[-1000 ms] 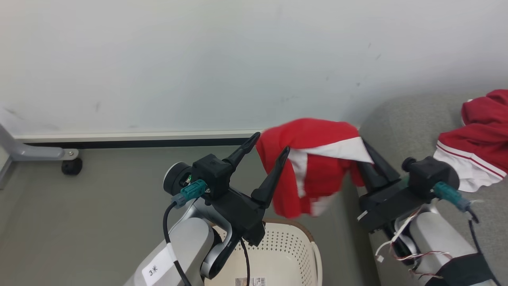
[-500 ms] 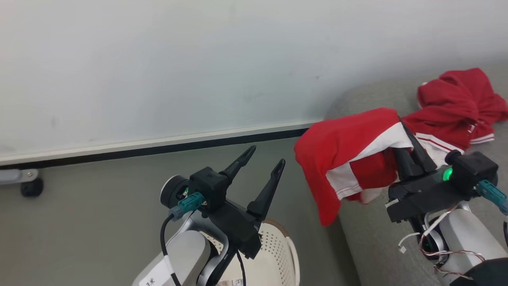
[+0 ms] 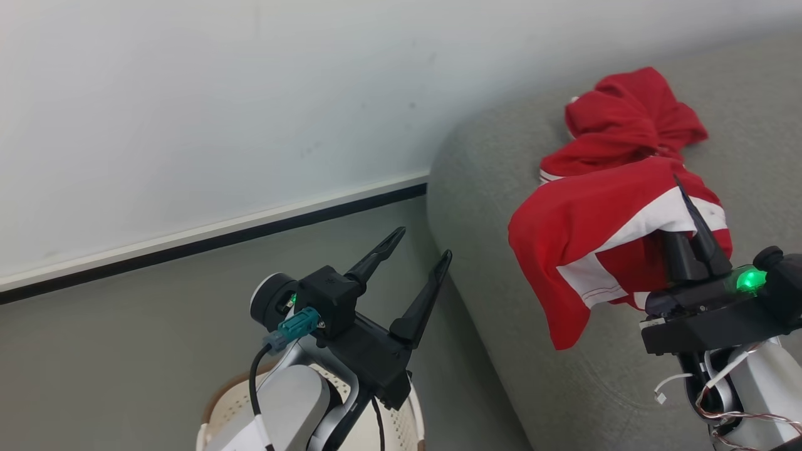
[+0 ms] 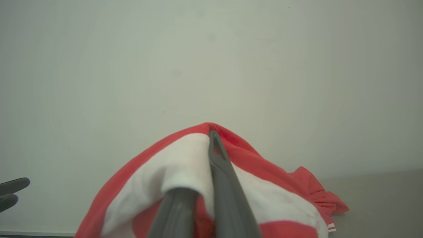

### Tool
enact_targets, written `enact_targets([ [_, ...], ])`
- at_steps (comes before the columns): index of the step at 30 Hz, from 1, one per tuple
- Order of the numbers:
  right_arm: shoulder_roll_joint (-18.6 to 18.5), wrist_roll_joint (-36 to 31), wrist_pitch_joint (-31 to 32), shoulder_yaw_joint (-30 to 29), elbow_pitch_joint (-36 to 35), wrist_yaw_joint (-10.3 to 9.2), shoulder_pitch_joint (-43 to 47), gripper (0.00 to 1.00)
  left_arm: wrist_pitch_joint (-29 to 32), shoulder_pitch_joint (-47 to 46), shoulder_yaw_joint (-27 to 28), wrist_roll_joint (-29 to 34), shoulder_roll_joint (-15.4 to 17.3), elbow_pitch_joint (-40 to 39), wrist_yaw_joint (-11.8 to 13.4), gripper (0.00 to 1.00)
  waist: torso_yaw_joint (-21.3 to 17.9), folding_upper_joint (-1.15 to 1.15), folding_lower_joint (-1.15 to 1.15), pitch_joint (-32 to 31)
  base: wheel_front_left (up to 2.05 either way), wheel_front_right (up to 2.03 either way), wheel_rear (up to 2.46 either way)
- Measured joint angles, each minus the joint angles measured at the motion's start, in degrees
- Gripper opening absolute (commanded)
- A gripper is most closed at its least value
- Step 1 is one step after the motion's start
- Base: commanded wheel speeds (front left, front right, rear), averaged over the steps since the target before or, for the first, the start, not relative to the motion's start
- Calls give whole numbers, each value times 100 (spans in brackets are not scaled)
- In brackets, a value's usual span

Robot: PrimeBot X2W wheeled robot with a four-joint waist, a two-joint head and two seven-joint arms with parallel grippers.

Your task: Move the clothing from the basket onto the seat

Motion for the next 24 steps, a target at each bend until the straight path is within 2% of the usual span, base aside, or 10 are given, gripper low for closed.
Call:
enact_targets([
  [14,-13,11,0,-404,-549,-81,369,0,33,-41,-34,82,58,-52,49,100,-899,0,0,322,0,0,0],
  [24,-73,53,-1,-677,-699,-122,499,0,53,-181,-104,116,4,35,-4,100,-1103,0,0,487,0,0,0],
])
